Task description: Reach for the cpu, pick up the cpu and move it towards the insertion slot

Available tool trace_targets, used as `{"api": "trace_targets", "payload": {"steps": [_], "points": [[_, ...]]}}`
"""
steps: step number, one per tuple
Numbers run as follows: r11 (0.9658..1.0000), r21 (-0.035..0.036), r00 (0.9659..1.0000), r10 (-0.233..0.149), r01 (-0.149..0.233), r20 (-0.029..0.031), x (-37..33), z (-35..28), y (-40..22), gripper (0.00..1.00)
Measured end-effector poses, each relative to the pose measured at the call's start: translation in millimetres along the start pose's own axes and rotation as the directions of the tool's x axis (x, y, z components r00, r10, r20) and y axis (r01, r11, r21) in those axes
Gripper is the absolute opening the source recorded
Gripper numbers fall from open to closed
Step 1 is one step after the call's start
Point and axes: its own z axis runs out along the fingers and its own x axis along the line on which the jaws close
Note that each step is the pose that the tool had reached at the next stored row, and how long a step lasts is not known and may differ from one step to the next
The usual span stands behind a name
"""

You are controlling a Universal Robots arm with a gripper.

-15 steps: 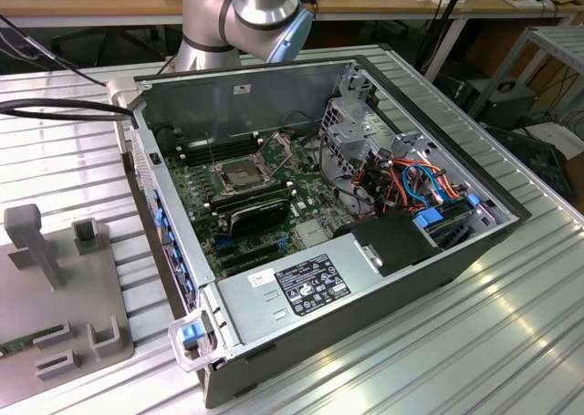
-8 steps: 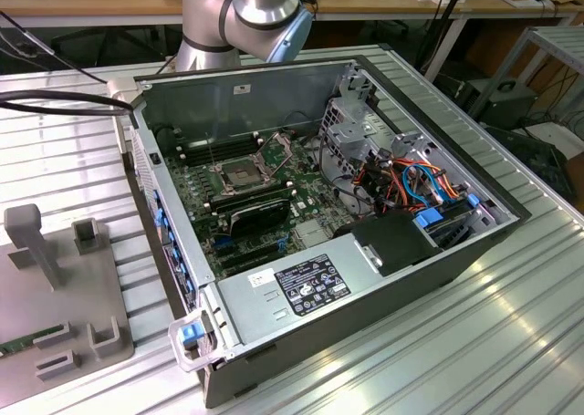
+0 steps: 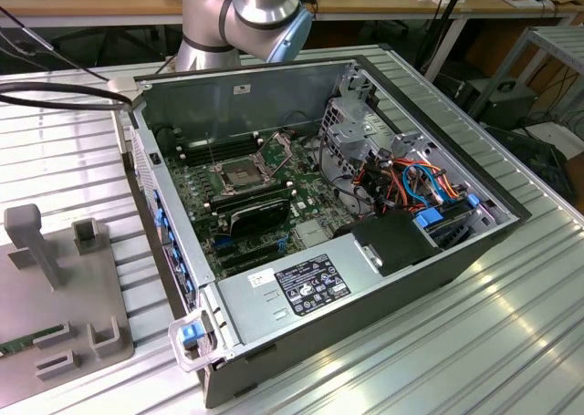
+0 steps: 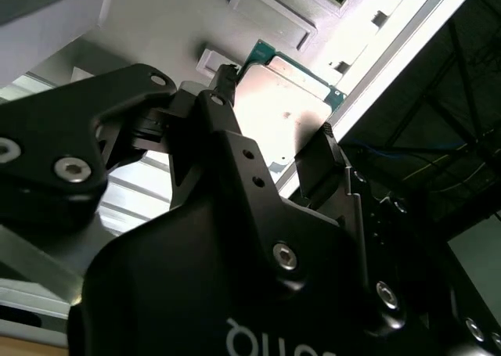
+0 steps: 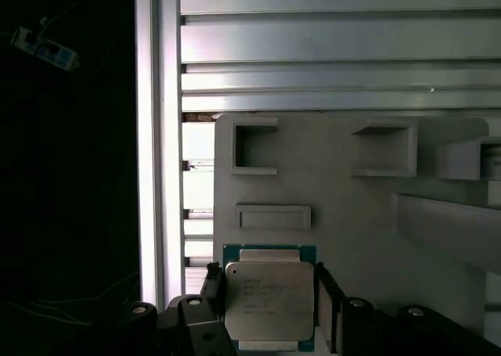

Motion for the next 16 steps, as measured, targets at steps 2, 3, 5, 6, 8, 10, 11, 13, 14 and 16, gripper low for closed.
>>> {"api": "trace_targets", "payload": {"steps": [2, 3, 5, 6, 8, 10, 11, 13, 14, 16], "points": [[1.0, -0.0008, 1.0, 0.0, 0.0, -0.0006, 0.1, -2.4, 0.1, 0.55], [1.0, -0.0008, 1.0, 0.0, 0.0, -0.0008, 0.1, -3.2, 0.1, 0.55], [1.0, -0.0009, 1.0, 0.0, 0.0, -0.0009, 0.0, -3.2, 0.1, 0.55], [1.0, -0.0008, 1.0, 0.0, 0.0, -0.0011, 0.1, -3.3, 0.1, 0.55], [1.0, -0.0008, 1.0, 0.0, 0.0, -0.0012, 0.1, -3.3, 0.1, 0.55], [1.0, -0.0008, 1.0, 0.0, 0.0, -0.0015, 0.1, -3.4, 0.1, 0.55], [1.0, -0.0008, 1.0, 0.0, 0.0, -0.0014, 0.1, -3.6, 0.1, 0.55], [1.0, -0.0007, 1.0, 0.0, 0.0, -0.0015, 0.1, -5.7, 0.1, 0.55], [1.0, -0.0007, 1.0, 0.0, 0.0, -0.0014, 0.2, -6.2, 0.1, 0.55], [1.0, -0.0007, 1.0, 0.0, 0.0, -0.0014, 0.2, -7.8, 0.1, 0.55]]}}
